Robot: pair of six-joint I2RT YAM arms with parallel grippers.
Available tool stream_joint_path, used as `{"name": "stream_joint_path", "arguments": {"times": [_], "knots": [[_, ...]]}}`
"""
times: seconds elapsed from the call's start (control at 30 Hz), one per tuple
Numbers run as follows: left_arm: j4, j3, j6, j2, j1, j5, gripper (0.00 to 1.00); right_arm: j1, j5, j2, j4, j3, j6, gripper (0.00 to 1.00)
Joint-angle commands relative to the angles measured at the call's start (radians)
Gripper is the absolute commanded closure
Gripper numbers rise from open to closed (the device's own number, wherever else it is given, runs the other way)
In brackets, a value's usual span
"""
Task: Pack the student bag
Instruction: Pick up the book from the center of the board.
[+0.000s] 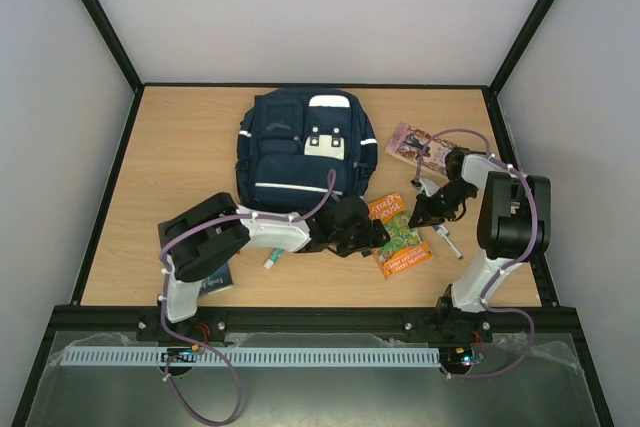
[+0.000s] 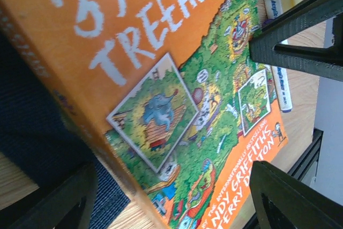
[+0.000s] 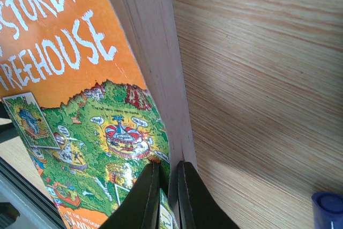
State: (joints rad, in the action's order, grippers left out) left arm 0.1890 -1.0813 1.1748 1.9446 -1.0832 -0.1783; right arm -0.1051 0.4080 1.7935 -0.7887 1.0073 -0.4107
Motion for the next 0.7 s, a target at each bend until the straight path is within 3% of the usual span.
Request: {"name": "stream_joint_path", "arguments": {"times": [0.0,0.27,0.4,0.57,0.67], "knots": [[-0.041,-0.049,0.021,0.039,-0.002,-0.021,0.19,-0.004,-0.31,0.15,0.132,-0.101,0.017,0.99],[-0.016,-0.06,0.143,0.126,-0.001,-0.02,0.12,-0.008,-0.307,0.158,0.123,-0.094,0.018,0.99],[0.14,-0.029,0.195,0.151,0.006,-0.025,0.13,-0.008,-0.308,0.159,0.124,-0.093,0.018,0.99],[0.435,0.037,0.156,0.106,0.006,-0.017,0.18,-0.008,-0.307,0.157,0.123,-0.095,0.012,0.99],[0.472,0.054,0.117,0.053,0.0,0.023,0.24,-0.008,-0.305,0.155,0.122,-0.096,0.01,0.99]]}}
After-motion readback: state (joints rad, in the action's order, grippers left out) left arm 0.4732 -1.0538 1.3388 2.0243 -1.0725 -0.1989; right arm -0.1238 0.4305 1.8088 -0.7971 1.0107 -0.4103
